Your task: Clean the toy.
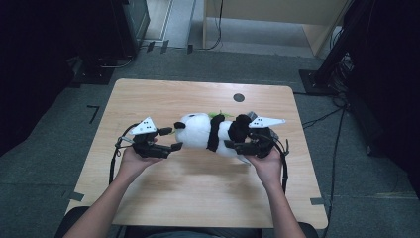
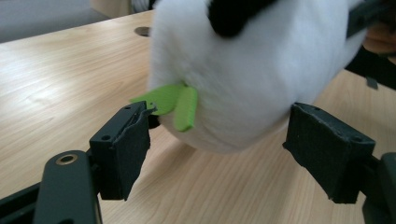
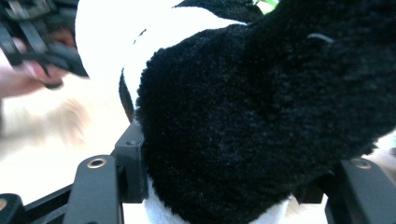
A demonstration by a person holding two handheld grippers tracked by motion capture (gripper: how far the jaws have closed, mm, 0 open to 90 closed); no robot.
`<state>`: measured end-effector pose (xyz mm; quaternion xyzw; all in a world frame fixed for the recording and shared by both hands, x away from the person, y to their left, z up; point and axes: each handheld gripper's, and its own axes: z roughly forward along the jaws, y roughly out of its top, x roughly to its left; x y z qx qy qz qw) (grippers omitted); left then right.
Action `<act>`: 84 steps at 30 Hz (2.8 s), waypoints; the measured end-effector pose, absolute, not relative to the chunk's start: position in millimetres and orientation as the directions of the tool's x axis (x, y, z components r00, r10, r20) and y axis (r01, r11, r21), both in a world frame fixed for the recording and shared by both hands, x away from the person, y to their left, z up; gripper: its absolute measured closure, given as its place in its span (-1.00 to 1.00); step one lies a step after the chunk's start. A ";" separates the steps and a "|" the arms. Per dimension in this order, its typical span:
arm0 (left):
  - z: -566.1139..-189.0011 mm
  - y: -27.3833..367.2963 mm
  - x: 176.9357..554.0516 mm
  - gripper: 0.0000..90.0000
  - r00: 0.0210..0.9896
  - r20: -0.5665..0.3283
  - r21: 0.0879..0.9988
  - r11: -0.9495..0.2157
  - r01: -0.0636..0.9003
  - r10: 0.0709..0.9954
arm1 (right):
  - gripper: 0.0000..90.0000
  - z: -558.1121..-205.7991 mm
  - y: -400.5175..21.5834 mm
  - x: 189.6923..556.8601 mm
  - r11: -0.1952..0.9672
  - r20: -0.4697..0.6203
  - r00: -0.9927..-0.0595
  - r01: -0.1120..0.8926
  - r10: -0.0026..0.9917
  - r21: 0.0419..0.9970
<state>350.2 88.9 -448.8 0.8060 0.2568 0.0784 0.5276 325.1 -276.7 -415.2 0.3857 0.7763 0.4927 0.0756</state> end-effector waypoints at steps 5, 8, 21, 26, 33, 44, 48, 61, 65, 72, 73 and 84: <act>-456.1 87.2 351.1 -0.59 0.867 -0.162 0.894 -0.302 0.332 0.472 | -0.17 -414.1 -269.5 325.0 0.235 0.287 -0.708 0.542 0.645 0.806; -458.9 84.6 350.4 -0.66 0.864 -0.167 0.901 -0.282 0.329 0.475 | -0.16 -415.1 -265.6 326.4 0.230 0.322 -0.714 0.559 0.621 0.797; -451.3 78.0 349.1 0.08 0.785 -0.223 0.843 -0.291 0.453 0.578 | -0.34 -423.5 -253.9 330.9 0.237 0.330 -0.694 0.587 0.640 0.774; -443.3 84.3 352.2 0.28 0.779 -0.302 0.832 -0.247 0.497 0.550 | -0.57 -425.0 -265.1 332.6 0.208 0.316 -0.713 0.543 0.625 0.813; -438.7 103.3 362.8 0.31 0.756 -0.342 0.831 -0.197 0.521 0.558 | -0.54 -426.8 -276.0 330.1 0.193 0.302 -0.730 0.508 0.613 0.839; -435.0 107.9 371.2 0.27 0.722 -0.447 0.793 -0.140 0.593 0.528 | -0.44 -445.9 -259.5 328.5 0.289 0.225 -0.781 0.458 0.583 0.840; -439.3 99.9 368.3 0.19 0.702 -0.451 0.778 -0.142 0.611 0.551 | -0.20 -449.7 -252.3 326.6 0.323 0.178 -0.754 0.465 0.633 0.824; -448.7 91.5 357.1 -0.38 0.791 -0.248 0.838 -0.286 0.465 0.559 | 0.00 -435.0 -262.3 325.2 0.257 0.271 -0.694 0.556 0.667 0.790; -449.5 92.3 352.5 -0.39 0.804 -0.230 0.841 -0.304 0.448 0.549 | -0.01 -432.3 -266.9 326.7 0.170 0.376 -0.629 0.635 0.680 0.754; -457.1 94.5 352.3 -0.38 0.773 -0.278 0.796 -0.314 0.517 0.570 | -0.16 -433.5 -261.5 324.3 0.182 0.373 -0.619 0.648 0.691 0.739; -458.2 94.8 352.3 -0.38 0.764 -0.290 0.788 -0.310 0.532 0.576 | -0.19 -434.1 -260.7 324.9 0.191 0.358 -0.622 0.641 0.696 0.743; -467.6 97.8 350.4 -0.39 0.716 -0.361 0.754 -0.265 0.601 0.597 | -0.26 -432.2 -255.3 322.4 0.199 0.343 -0.604 0.653 0.720 0.731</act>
